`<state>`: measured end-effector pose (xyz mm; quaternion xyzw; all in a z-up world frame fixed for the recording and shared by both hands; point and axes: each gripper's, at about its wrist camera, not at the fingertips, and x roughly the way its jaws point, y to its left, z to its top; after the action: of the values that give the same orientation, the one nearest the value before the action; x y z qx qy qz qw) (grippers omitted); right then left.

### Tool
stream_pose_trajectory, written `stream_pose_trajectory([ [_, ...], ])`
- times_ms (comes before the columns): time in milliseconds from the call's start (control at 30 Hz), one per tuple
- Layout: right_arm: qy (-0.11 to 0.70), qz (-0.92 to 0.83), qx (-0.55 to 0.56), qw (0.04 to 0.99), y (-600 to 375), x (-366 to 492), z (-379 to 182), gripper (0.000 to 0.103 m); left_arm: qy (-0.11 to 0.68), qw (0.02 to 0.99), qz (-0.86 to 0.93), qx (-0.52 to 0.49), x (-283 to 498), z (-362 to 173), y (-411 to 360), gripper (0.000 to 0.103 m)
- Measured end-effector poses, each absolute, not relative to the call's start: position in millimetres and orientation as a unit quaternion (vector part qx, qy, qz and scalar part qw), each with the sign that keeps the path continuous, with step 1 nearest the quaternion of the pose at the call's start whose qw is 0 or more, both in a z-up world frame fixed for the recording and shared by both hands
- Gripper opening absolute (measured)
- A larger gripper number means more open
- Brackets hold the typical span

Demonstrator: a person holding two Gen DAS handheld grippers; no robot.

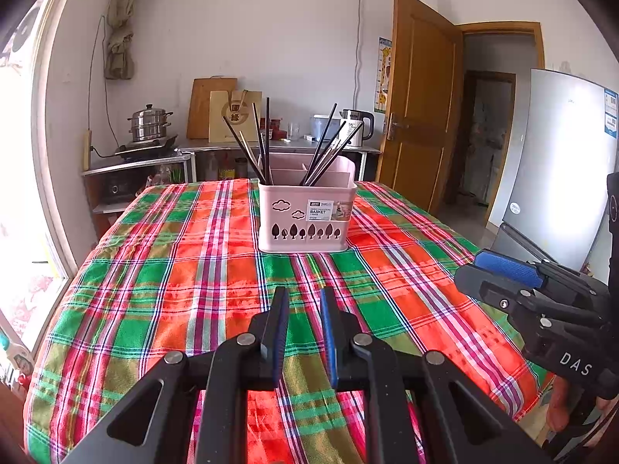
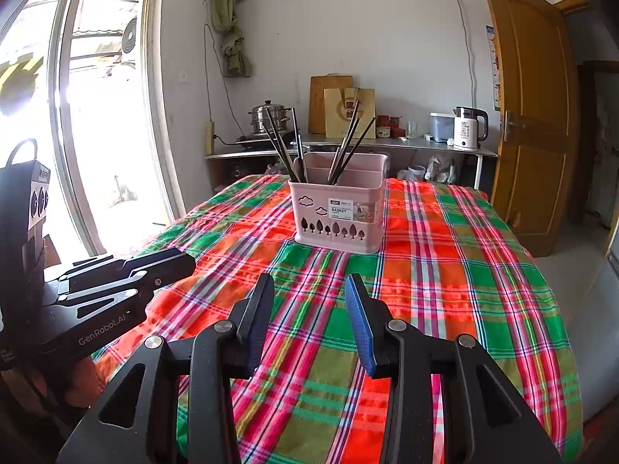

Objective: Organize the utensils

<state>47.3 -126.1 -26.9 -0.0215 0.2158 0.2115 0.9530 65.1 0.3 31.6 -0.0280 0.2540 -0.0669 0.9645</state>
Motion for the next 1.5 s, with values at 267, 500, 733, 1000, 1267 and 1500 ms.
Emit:
stream_pose_trajectory([
  [267,0.218,0.212,-0.021,0.953,-126.0,47.7,-26.4,0.039,0.254,0.965,-0.068,-0.027,63.4,32.2,0.5,0.016],
  [500,0.217,0.211,-0.021,0.953,-126.5,47.7,-26.4,0.039,0.253,0.965,-0.070,-0.024,60.3,31.3,-1.3,0.016],
  [733,0.217,0.210,-0.022,0.953,-127.4,46.8,-25.9,0.039,0.253,0.964,-0.073,-0.027,59.7,32.1,-0.8,0.016],
  [1000,0.217,0.210,-0.022,0.953,-127.8,46.9,-25.9,0.039,0.254,0.964,-0.074,-0.028,60.3,31.8,0.1,0.016],
  [1267,0.222,0.208,-0.022,0.952,-127.7,47.5,-26.9,0.039,0.257,0.963,-0.072,-0.031,62.4,29.4,1.0,0.016],
  [1500,0.224,0.206,-0.022,0.952,-128.1,48.4,-27.0,0.039,0.260,0.963,-0.072,-0.032,62.0,28.1,1.2,0.016],
])
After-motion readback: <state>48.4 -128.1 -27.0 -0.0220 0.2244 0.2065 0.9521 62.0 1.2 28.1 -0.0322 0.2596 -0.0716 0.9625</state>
